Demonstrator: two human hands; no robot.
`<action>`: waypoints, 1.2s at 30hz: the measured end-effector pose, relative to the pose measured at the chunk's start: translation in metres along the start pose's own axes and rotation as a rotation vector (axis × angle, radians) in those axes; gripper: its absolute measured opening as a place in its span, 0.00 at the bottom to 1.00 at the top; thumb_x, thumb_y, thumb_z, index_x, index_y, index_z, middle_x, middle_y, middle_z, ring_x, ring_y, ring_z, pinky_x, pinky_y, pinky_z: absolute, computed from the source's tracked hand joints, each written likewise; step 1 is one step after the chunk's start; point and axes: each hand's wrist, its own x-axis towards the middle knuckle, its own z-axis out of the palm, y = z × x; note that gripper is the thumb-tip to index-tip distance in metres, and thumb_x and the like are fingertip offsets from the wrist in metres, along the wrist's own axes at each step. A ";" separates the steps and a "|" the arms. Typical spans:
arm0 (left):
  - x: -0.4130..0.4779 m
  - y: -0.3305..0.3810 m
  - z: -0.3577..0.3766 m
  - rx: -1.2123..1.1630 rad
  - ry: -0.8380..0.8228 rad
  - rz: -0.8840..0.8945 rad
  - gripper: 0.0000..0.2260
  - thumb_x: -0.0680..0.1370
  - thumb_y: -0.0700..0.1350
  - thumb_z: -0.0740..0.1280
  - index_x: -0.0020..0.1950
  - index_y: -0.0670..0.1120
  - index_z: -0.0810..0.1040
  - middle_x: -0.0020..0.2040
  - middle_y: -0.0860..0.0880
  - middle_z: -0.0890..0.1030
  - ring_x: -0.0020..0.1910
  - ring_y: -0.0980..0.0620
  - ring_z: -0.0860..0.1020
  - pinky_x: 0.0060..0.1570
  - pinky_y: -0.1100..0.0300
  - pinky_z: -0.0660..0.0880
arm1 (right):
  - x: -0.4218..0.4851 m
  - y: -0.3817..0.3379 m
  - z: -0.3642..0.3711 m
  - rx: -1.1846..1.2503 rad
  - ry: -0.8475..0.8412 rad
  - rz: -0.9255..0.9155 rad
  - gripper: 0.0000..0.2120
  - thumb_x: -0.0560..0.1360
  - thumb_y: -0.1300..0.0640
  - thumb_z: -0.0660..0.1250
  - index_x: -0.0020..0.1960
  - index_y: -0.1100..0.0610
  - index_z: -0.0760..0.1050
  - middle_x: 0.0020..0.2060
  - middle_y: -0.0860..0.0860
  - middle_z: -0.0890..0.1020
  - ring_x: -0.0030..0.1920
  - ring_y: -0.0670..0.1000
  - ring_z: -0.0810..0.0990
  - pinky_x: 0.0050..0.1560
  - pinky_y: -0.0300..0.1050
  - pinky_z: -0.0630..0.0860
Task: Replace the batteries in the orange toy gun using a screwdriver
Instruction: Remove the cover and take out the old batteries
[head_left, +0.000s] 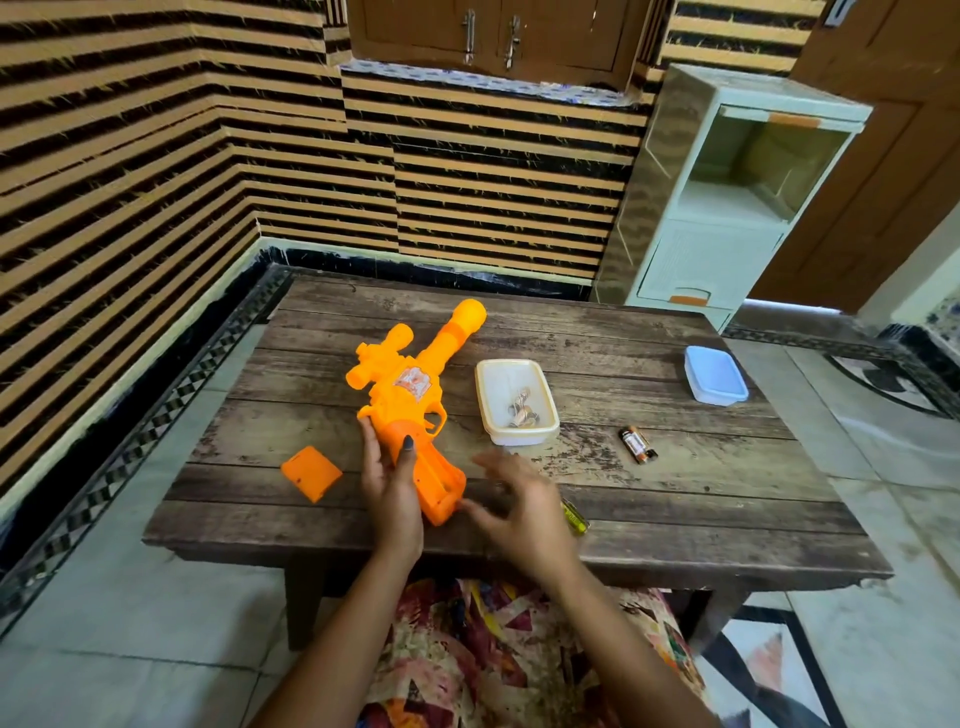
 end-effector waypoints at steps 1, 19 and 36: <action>-0.001 0.001 0.000 -0.010 0.005 -0.007 0.29 0.78 0.36 0.61 0.76 0.49 0.54 0.72 0.46 0.65 0.68 0.50 0.68 0.67 0.49 0.65 | 0.001 -0.004 0.009 0.025 -0.049 -0.007 0.21 0.66 0.56 0.75 0.58 0.54 0.77 0.51 0.43 0.78 0.51 0.43 0.78 0.55 0.35 0.74; 0.006 -0.005 -0.010 0.047 0.115 -0.078 0.21 0.79 0.36 0.59 0.73 0.44 0.62 0.58 0.45 0.76 0.47 0.54 0.76 0.51 0.57 0.71 | 0.014 0.002 0.044 0.180 -0.024 0.070 0.27 0.65 0.57 0.75 0.62 0.59 0.75 0.57 0.51 0.77 0.57 0.44 0.77 0.56 0.31 0.74; 0.000 0.007 -0.010 0.208 0.103 -0.044 0.22 0.79 0.34 0.60 0.72 0.42 0.63 0.60 0.50 0.74 0.56 0.54 0.73 0.57 0.57 0.69 | 0.012 0.005 0.047 0.217 -0.013 0.044 0.26 0.66 0.59 0.75 0.63 0.57 0.74 0.57 0.46 0.74 0.57 0.38 0.74 0.57 0.28 0.71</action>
